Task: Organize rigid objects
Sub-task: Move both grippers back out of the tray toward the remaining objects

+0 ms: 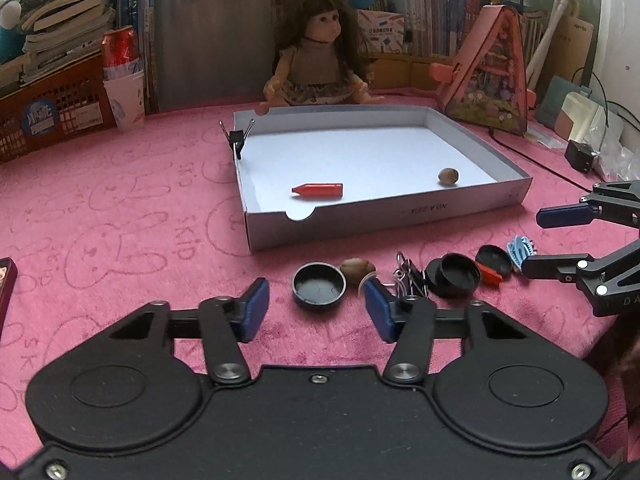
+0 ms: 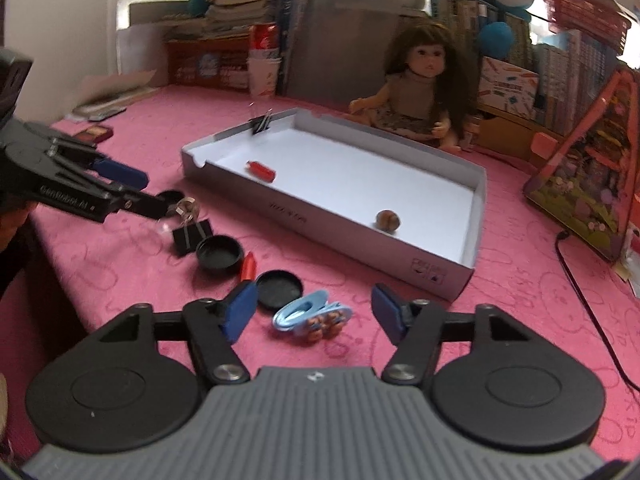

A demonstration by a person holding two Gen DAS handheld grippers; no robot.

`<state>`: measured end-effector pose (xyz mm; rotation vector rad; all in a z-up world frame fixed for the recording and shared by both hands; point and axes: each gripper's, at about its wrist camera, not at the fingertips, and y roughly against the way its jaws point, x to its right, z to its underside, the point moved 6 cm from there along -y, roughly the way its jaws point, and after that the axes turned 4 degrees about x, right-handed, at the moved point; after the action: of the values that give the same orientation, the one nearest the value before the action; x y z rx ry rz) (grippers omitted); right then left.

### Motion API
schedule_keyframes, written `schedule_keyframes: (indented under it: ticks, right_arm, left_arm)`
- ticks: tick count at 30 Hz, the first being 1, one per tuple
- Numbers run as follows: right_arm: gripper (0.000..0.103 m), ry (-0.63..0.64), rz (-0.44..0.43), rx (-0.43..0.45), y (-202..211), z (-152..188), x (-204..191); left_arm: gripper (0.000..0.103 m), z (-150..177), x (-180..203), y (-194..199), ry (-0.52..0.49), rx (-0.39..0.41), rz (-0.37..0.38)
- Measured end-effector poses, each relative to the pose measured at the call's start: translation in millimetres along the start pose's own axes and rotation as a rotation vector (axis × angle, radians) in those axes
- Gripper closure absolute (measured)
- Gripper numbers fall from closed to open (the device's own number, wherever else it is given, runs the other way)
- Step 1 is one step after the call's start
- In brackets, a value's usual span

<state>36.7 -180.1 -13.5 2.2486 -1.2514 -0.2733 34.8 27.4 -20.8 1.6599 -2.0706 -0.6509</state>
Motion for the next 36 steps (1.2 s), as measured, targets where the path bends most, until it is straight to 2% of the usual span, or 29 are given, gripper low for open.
schedule_keyframes:
  ticks: [10, 12, 28, 36]
  right_arm:
    - [0.032, -0.007, 0.041, -0.023, 10, 10, 15]
    - [0.036, -0.013, 0.051, -0.031, 8, 12, 17]
    - [0.039, -0.009, 0.045, -0.036, -13, 12, 11]
    - [0.039, -0.045, 0.116, -0.011, -11, 16, 10]
  left_arm:
    - [0.059, 1, -4, -3, -0.013, 0.004, -0.026]
    - [0.059, 2, -3, -6, -0.016, -0.001, -0.027]
    - [0.057, 2, -4, -19, -0.008, 0.011, -0.062]
    - [0.057, 3, -3, -20, -0.028, 0.023, -0.078]
